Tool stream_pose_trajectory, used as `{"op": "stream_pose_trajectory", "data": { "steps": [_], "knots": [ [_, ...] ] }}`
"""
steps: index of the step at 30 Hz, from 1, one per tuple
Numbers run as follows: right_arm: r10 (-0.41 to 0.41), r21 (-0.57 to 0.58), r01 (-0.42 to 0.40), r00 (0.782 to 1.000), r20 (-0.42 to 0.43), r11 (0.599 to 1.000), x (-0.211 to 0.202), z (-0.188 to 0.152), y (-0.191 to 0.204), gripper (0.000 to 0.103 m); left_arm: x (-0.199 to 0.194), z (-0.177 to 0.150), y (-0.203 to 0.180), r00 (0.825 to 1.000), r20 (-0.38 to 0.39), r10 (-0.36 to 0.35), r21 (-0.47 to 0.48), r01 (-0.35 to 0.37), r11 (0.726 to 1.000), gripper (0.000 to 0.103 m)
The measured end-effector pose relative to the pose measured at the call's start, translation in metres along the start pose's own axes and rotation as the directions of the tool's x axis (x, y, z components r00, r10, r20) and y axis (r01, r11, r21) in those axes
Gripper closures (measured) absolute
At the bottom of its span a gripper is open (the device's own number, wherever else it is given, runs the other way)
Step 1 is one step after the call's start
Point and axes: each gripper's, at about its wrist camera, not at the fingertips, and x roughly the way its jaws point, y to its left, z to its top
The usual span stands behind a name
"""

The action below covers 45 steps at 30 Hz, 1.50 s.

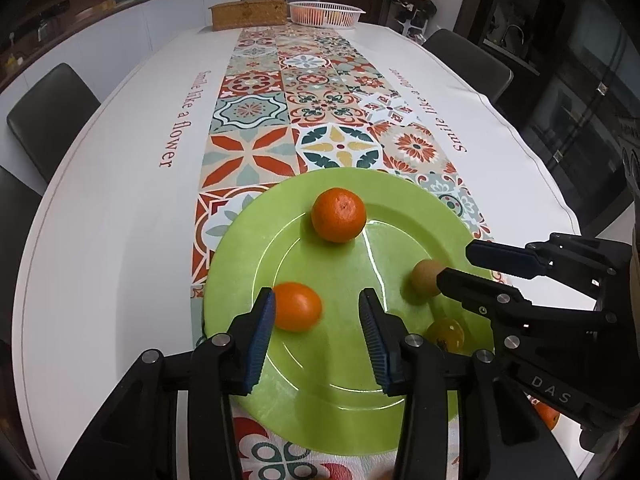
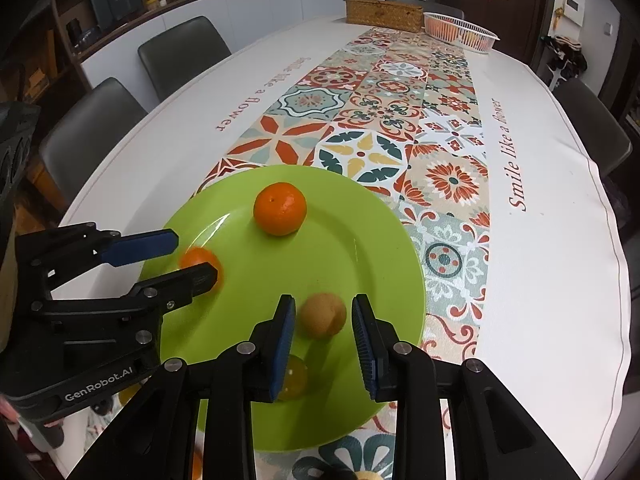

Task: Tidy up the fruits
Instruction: 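Lower the orange onto the green plate with the left tool while the right tool releases the tan fruit there, then lift both open tools away from the plate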

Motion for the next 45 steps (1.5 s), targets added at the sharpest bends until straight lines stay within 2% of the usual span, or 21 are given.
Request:
{"op": "stream_pose_trajectory", "data": {
  "steps": [6,10,18,20,23,28,30,32,36,38,45],
  "knots": [
    [-0.009,-0.001,0.009,0.999,0.033,1.000,-0.018,-0.005,0.000,0.071,-0.018,-0.004,-0.005,1.000,0.018,0.024,0.012,-0.024,1.000,0.060],
    [-0.007,-0.003,0.007,0.998,0.069,1.000,-0.036,-0.010,0.002,0.071,-0.039,-0.009,-0.012,0.997,0.056,0.052,0.029,-0.053,0.998,0.060],
    [-0.014,0.012,0.012,0.990,0.138,1.000,-0.078,-0.029,0.005,0.071,-0.085,-0.025,-0.028,0.990,0.140,0.032,0.055,-0.040,0.998,0.058],
    [-0.017,0.028,0.012,0.986,0.167,1.000,-0.091,-0.037,0.006,0.071,-0.097,-0.031,-0.033,0.986,0.163,0.033,0.061,-0.044,0.997,0.057],
    [-0.034,0.043,0.026,0.976,0.213,0.999,-0.111,-0.050,0.008,0.064,-0.115,-0.039,-0.040,0.978,0.207,0.025,0.069,-0.040,0.997,0.053],
    [-0.050,0.061,0.034,0.957,0.286,0.998,-0.142,-0.069,0.011,0.064,-0.142,-0.055,-0.052,0.962,0.271,0.008,0.079,-0.031,0.996,0.048],
    [-0.061,0.073,0.040,0.949,0.310,0.997,-0.152,-0.075,0.011,0.055,-0.150,-0.061,-0.057,0.958,0.286,0.004,0.083,-0.028,0.996,0.045],
    [-0.074,0.085,0.048,0.938,0.338,0.995,-0.163,-0.084,0.012,0.053,-0.157,-0.068,-0.061,0.953,0.302,0.006,0.091,-0.035,0.995,0.043],
    [-0.101,0.082,0.076,0.924,0.370,0.994,-0.175,-0.100,0.017,0.053,-0.166,-0.082,-0.069,0.944,0.329,0.009,0.104,-0.046,0.993,0.040],
    [-0.110,0.076,0.087,0.919,0.379,0.993,-0.180,-0.111,0.020,0.049,-0.168,-0.090,-0.073,0.942,0.335,-0.001,0.117,-0.041,0.992,0.038],
    [-0.139,0.079,0.117,0.910,0.391,0.990,-0.190,-0.140,0.022,0.047,-0.170,-0.113,-0.087,0.936,0.348,-0.047,0.161,-0.010,0.987,0.035]
  ]
}}
